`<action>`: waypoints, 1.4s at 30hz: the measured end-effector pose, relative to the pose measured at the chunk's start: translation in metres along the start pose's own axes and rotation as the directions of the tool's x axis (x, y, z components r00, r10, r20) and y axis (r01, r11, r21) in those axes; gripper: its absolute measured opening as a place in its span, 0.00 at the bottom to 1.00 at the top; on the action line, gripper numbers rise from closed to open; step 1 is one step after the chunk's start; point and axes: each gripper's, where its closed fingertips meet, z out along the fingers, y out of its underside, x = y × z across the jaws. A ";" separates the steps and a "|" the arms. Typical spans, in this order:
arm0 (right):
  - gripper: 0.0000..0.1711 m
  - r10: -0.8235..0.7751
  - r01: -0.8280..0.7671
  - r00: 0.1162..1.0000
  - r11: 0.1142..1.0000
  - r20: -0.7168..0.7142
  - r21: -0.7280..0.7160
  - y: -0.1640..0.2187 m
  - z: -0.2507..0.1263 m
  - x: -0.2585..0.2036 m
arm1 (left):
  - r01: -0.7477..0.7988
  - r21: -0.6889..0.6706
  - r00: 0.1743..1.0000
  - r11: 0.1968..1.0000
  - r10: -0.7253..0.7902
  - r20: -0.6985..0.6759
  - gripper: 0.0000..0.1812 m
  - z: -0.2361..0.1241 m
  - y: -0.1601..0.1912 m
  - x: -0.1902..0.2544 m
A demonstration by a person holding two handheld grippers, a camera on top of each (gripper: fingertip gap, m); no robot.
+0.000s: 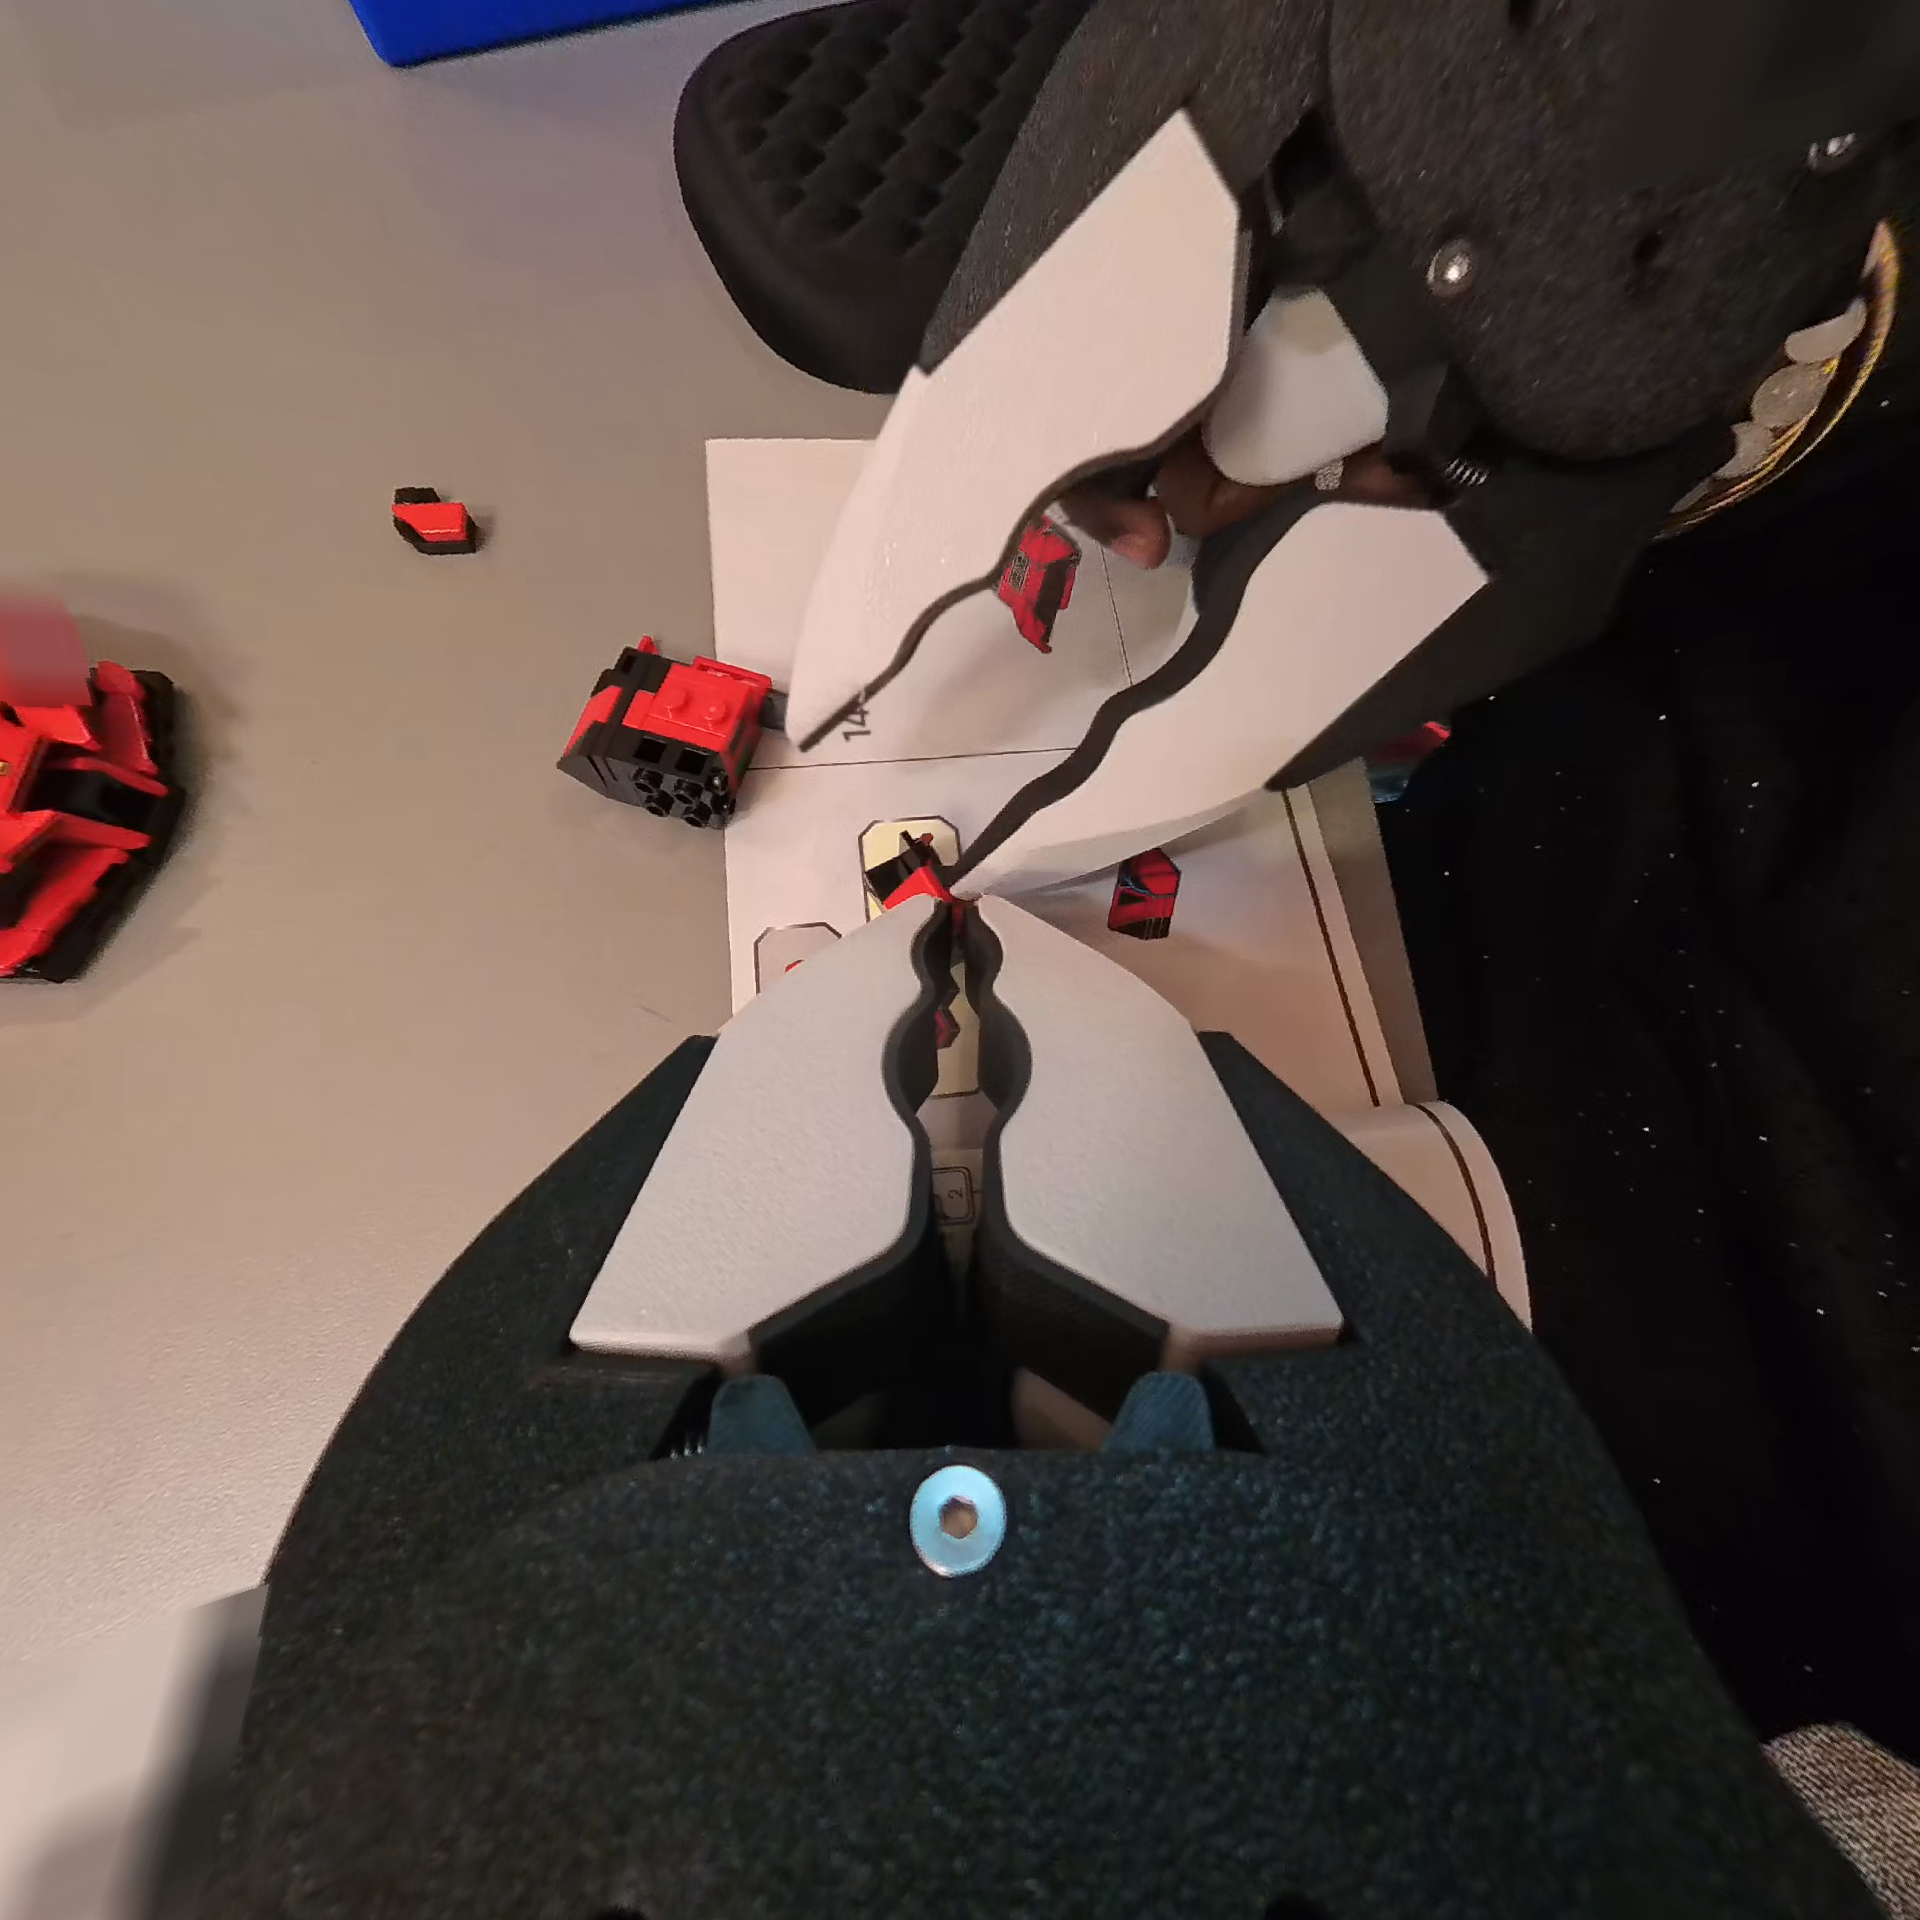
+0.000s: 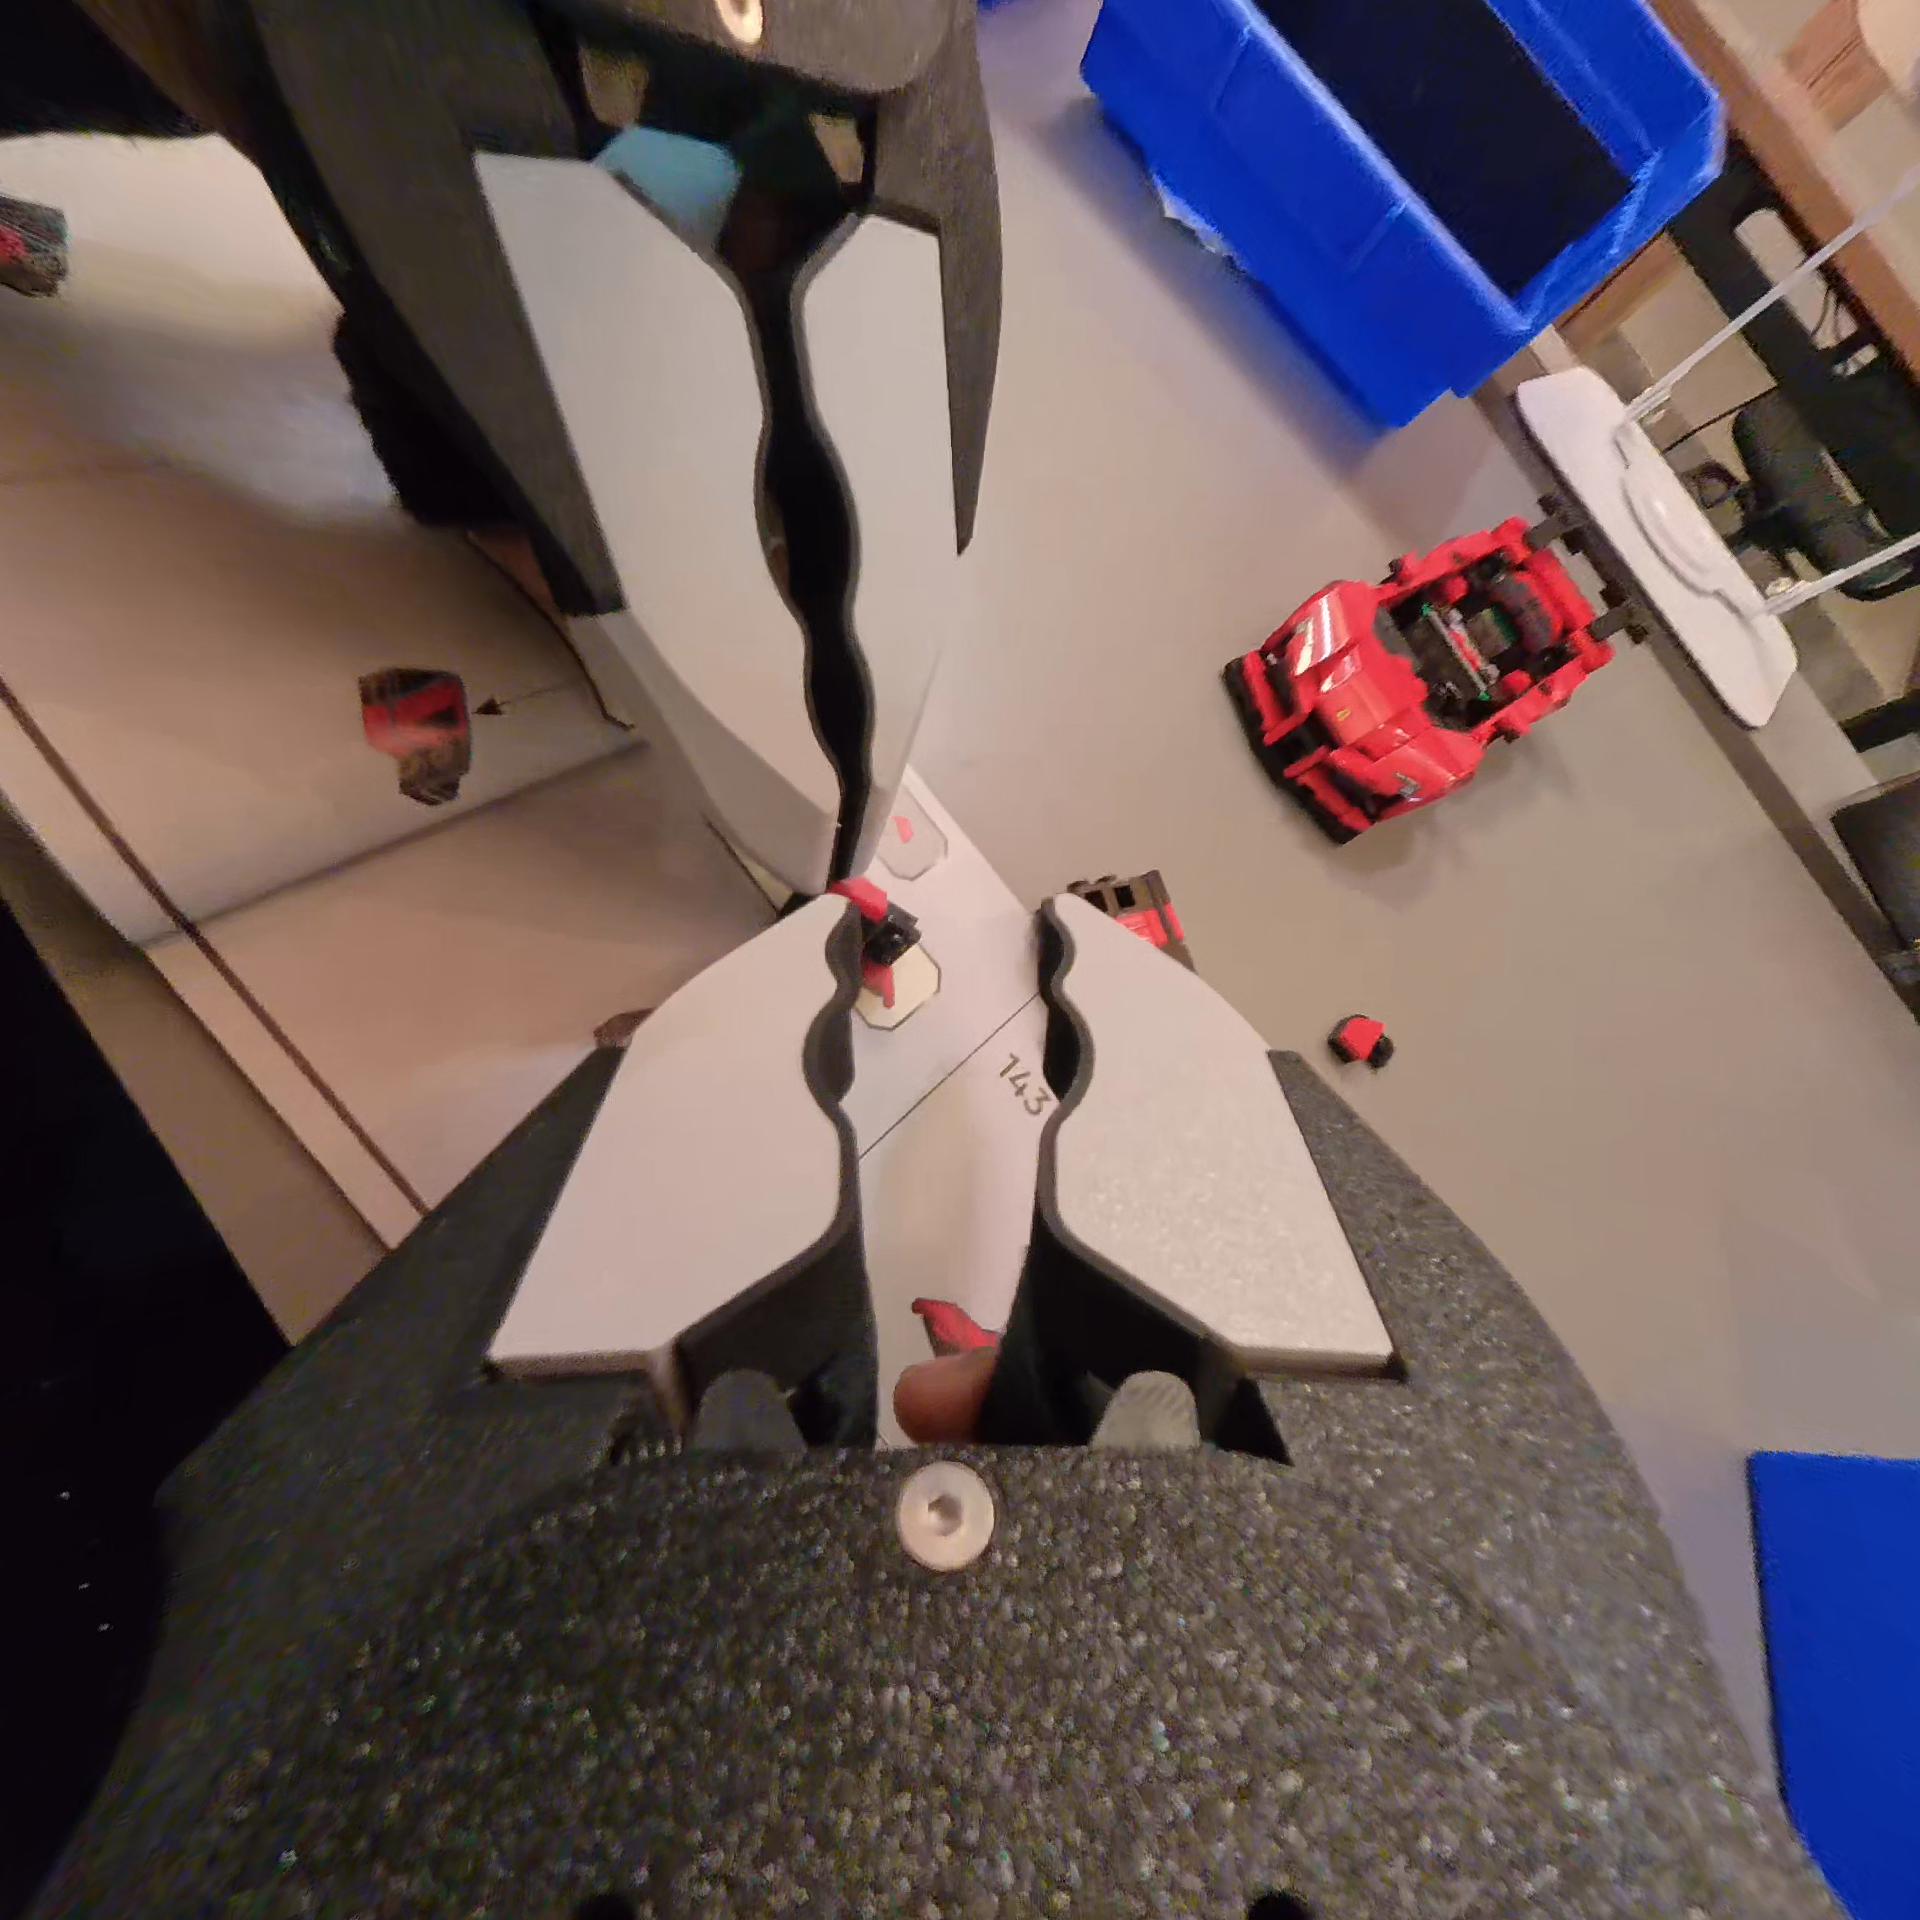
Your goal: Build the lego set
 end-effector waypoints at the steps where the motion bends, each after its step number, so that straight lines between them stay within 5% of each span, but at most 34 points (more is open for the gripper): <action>1: 0.19 0.008 -0.008 1.000 1.000 0.010 -0.004 0.001 0.000 -0.001 | 0.001 0.000 1.000 1.000 -0.001 -0.001 0.01 0.000 0.000 0.000; 12: 0.25 0.049 -0.043 0.997 0.996 0.066 -0.084 0.018 -0.001 0.001 | 0.007 0.001 1.000 1.000 -0.007 -0.006 0.01 0.000 0.000 0.000; 16: 0.22 0.118 -0.121 0.958 0.993 0.261 -0.003 0.006 -0.022 -0.001 | 0.017 -0.015 1.000 1.000 -0.018 -0.023 0.08 -0.001 0.001 0.003; 19: 0.20 0.043 -0.037 0.910 0.999 0.411 -0.022 0.003 -0.038 -0.004 | 0.026 -0.016 1.000 1.000 -0.026 0.004 0.16 -0.009 0.000 0.002; 28: 0.23 -0.251 0.296 0.759 0.955 0.601 0.025 -0.001 -0.016 -0.013 | 0.041 0.114 0.961 0.993 -0.071 0.268 0.21 -0.093 0.001 0.011; 34: 0.19 -0.258 0.288 0.668 0.954 0.698 0.077 0.000 0.003 -0.024 | 0.062 0.153 0.915 0.986 -0.117 0.386 0.19 -0.136 0.028 0.032; 42: 0.10 -0.222 0.278 0.699 0.960 0.680 0.027 0.009 0.004 -0.026 | 0.085 0.127 0.886 0.988 -0.133 0.444 0.17 -0.144 0.056 0.038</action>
